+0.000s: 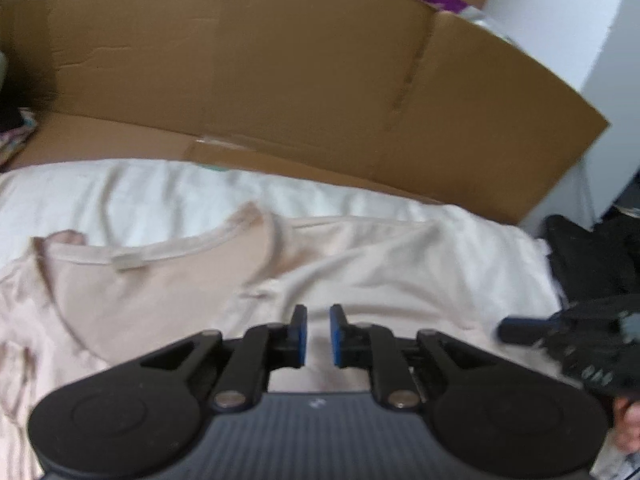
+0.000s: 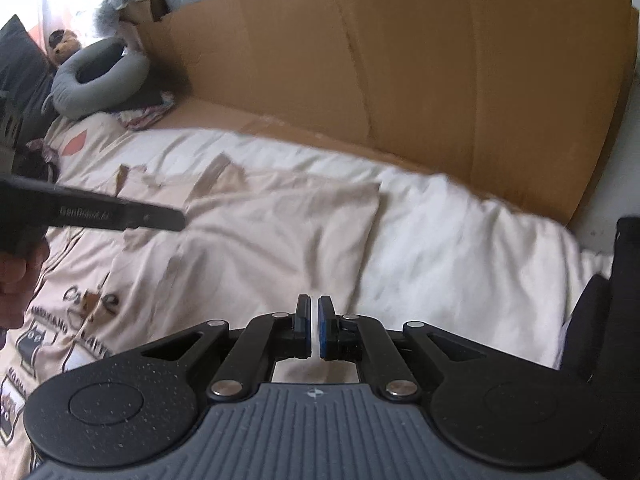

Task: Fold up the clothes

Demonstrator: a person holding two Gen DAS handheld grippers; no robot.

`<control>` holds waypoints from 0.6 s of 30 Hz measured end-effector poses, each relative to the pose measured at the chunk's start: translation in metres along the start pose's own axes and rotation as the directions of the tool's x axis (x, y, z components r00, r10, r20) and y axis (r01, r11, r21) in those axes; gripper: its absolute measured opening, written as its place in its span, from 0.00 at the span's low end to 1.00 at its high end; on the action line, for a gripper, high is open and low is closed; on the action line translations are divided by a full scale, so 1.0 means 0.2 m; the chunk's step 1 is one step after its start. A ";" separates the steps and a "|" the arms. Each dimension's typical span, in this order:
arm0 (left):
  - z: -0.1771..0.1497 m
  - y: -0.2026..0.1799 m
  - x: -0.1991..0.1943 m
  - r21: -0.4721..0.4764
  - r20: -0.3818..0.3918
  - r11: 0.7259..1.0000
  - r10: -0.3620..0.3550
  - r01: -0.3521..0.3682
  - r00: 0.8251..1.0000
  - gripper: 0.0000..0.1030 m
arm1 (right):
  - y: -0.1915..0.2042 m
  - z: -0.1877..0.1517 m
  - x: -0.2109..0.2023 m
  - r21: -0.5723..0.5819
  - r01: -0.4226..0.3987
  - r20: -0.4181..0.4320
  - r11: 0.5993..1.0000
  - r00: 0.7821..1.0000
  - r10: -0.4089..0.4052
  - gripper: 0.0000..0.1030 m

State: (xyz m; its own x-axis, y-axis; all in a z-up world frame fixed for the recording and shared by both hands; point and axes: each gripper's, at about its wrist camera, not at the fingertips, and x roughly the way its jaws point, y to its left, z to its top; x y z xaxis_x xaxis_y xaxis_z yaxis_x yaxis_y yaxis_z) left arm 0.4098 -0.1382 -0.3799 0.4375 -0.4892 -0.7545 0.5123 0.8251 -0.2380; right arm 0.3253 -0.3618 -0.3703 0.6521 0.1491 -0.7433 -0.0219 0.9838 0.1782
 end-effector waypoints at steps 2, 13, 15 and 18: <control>-0.03 -0.05 0.00 0.026 -0.004 0.999 -0.027 0.027 1.000 0.17 | 0.02 -0.04 0.01 0.003 -0.004 -0.018 1.000 1.000 0.004 0.02; -0.22 -0.18 0.07 0.135 -0.099 0.989 -0.051 0.065 0.994 0.28 | 0.04 -0.21 -0.02 -0.030 0.041 -0.059 0.999 0.997 -0.042 0.02; -0.23 -0.17 0.04 0.148 -0.110 0.988 -0.038 0.054 0.993 0.28 | 0.02 -0.22 -0.03 -0.010 0.052 -0.060 0.999 0.997 -0.052 0.04; -0.24 -0.16 0.00 0.159 -0.128 0.987 -0.011 0.031 0.992 0.28 | 0.01 -0.23 -0.05 0.020 0.065 -0.059 0.998 0.996 -0.064 0.04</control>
State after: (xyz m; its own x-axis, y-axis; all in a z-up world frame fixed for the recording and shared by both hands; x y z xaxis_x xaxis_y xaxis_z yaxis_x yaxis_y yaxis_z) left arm 0.3580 -0.1504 -0.4012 0.3335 -0.4578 -0.8241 0.6365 0.7542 -0.1614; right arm 0.2834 -0.3576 -0.3927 0.6064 0.0919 -0.7898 0.0355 0.9892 0.1423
